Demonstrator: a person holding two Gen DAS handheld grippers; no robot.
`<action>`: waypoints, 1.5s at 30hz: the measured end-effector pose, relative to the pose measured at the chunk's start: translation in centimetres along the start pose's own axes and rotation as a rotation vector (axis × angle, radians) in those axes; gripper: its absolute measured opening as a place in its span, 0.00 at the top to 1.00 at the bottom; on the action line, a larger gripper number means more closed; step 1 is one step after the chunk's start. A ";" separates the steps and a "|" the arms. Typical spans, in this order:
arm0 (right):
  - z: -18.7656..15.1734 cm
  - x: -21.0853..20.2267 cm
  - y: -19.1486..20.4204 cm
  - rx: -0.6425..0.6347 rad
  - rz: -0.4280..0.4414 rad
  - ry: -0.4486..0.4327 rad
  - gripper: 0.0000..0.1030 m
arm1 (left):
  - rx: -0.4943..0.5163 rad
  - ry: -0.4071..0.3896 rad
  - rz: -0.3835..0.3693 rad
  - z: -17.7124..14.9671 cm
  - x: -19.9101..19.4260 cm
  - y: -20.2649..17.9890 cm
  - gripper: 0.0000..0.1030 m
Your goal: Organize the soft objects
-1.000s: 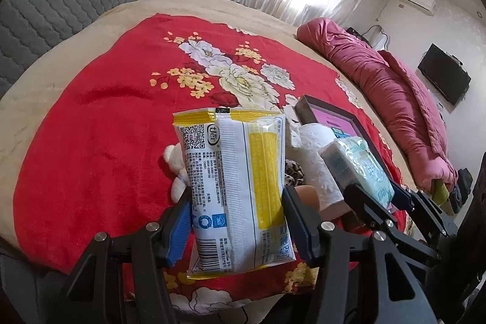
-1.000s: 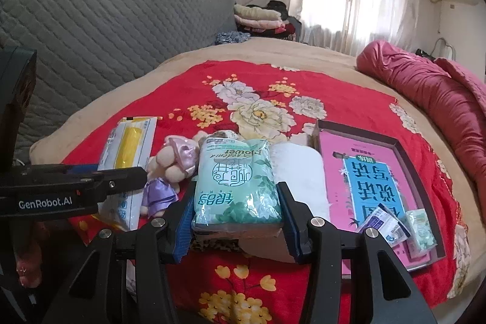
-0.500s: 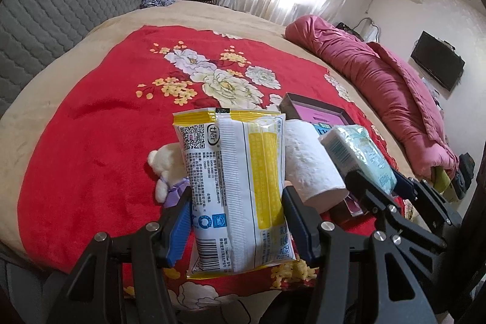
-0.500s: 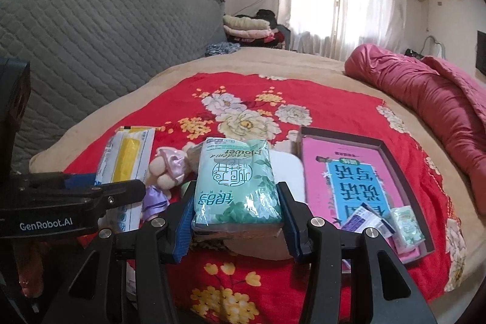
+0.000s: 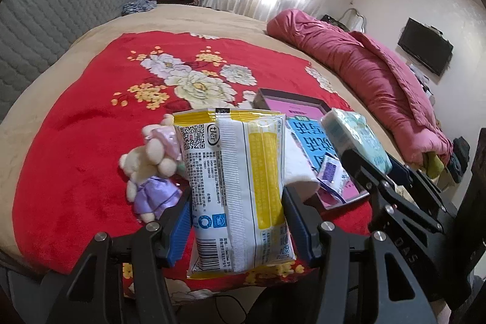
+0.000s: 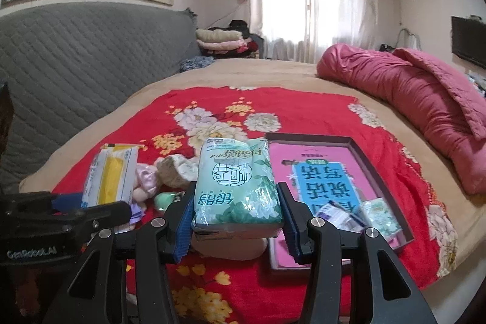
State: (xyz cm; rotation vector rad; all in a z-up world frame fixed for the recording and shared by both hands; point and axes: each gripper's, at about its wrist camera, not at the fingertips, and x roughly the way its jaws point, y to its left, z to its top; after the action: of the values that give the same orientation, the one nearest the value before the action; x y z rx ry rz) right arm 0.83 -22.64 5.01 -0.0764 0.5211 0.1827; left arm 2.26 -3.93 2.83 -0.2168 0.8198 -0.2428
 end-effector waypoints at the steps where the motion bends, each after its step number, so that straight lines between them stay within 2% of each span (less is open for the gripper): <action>1: 0.0 -0.1 -0.3 0.004 -0.009 -0.005 0.50 | 0.008 0.002 -0.001 0.0 0.0 -0.4 0.44; 14: -0.4 -1.5 -4.8 0.106 -0.088 -0.042 0.50 | 0.070 0.005 -0.017 1.1 0.7 -4.2 0.44; 31: -0.7 -2.7 -7.2 0.148 -0.155 -0.084 0.50 | 0.111 -0.003 -0.036 2.2 1.3 -7.1 0.44; 45: -0.9 -3.2 -10.7 0.219 -0.242 -0.112 0.50 | 0.167 0.036 -0.102 3.0 4.2 -10.9 0.44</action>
State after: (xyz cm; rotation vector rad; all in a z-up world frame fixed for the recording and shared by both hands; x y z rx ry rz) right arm -0.32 -33.77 6.09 0.0837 0.4138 -0.1065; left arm 5.84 -15.27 4.96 -0.0974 0.8203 -0.4100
